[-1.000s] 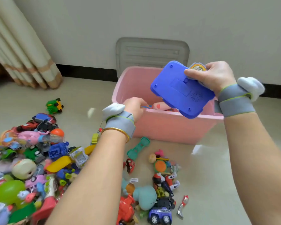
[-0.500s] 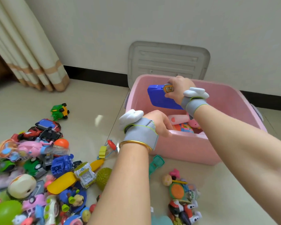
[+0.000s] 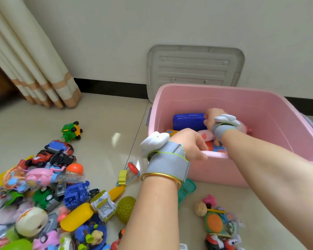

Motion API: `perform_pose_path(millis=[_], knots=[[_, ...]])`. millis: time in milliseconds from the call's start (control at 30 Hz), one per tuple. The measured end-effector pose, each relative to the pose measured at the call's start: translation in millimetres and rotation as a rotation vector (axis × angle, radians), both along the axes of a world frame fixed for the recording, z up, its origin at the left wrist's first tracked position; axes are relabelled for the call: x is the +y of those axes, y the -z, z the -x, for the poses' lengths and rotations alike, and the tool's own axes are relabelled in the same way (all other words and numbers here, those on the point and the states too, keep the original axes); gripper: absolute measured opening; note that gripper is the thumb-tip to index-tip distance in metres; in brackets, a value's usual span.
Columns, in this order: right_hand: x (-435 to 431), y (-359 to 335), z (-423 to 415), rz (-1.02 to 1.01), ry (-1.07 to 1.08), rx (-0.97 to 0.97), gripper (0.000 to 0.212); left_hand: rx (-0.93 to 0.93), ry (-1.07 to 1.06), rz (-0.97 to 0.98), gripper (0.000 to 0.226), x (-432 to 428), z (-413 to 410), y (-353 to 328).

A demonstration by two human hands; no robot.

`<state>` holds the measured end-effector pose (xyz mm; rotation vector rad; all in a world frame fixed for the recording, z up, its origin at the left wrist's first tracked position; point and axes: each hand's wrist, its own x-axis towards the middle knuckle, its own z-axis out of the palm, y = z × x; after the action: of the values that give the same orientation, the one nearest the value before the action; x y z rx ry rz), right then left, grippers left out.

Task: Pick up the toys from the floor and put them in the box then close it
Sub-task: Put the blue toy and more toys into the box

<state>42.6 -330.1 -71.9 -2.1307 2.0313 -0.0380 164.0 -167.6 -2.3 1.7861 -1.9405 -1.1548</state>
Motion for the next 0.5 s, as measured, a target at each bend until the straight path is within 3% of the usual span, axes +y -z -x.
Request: perform_pose_path(millis=[67,167,300,367,500], knots=[[2.3,-0.8,2.9,0.016,0.087,-0.051,0.022,-0.001,0.002,0.009,0.027,0.2,0.1,-0.8],[3.4,-13.0,-9.6,-0.013,0.267,-0.291,0.049,0.004,-0.005,0.017,0.026,0.1,0.4,-1.5],[3.1,-38.5,-28.9,-0.4,0.445,-1.234,0.07,0.004,-0.006,0.031,0.025,1.3,2.4,-1.7],[7.4,-54.4,-29.8,-0.392,0.454,-1.363,0.068,-0.018,-0.017,0.048,0.025,3.4,4.2,-0.6],[39.3,-70.5,-20.9,-0.318,0.357,-1.433,0.051,-0.035,-0.178,0.1,0.028,10.7,5.6,9.3]])
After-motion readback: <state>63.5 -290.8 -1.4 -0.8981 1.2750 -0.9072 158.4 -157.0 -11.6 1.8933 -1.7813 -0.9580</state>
